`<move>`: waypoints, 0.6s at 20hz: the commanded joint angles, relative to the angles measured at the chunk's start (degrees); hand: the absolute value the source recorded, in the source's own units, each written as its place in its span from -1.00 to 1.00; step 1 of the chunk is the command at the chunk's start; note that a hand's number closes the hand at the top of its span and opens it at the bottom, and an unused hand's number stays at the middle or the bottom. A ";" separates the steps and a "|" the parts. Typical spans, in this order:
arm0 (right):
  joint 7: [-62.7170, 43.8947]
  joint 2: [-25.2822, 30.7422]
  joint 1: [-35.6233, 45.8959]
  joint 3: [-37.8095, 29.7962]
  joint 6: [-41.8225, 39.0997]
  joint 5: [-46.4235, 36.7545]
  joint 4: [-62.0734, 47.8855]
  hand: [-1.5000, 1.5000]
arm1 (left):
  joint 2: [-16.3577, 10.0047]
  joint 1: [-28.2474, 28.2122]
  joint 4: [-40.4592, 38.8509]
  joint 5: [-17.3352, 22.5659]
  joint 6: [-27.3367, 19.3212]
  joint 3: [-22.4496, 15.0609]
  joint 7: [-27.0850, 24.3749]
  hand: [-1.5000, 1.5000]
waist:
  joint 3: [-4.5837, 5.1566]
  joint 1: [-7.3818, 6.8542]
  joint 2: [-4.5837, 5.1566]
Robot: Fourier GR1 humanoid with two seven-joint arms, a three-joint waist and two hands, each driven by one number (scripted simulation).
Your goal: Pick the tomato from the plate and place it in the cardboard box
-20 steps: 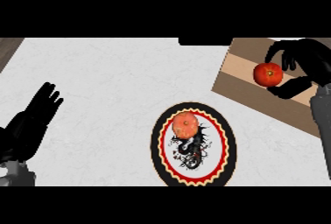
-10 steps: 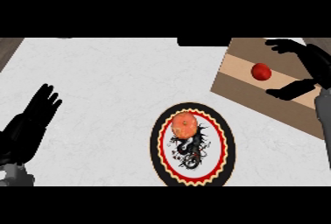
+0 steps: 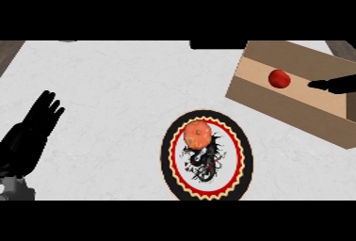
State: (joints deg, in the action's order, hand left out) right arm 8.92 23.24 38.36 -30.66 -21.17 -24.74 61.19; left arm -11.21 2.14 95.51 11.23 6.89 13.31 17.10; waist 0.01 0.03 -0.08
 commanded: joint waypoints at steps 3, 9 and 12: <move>0.73 8.34 3.71 -6.93 -2.85 6.84 -10.81 -1.00 | 1.29 0.43 -2.47 -1.40 0.03 -1.48 -1.50 0.00 | -0.03 -0.53 0.30; 11.53 19.16 2.55 -8.28 -9.57 8.64 -24.50 -1.00 | 1.14 1.22 -1.45 -1.07 0.07 -0.95 -2.25 0.00 | -0.09 -1.09 0.52; 15.87 22.54 3.53 -7.23 -10.67 7.88 -29.52 -1.00 | -1.42 2.51 -5.89 1.48 2.79 1.92 -2.84 0.00 | -0.08 -1.17 0.61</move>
State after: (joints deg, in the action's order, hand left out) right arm 18.79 41.28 41.15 -38.04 -30.53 -16.59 39.40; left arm -11.31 3.43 93.31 11.68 8.08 13.57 15.87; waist -0.06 -0.84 0.32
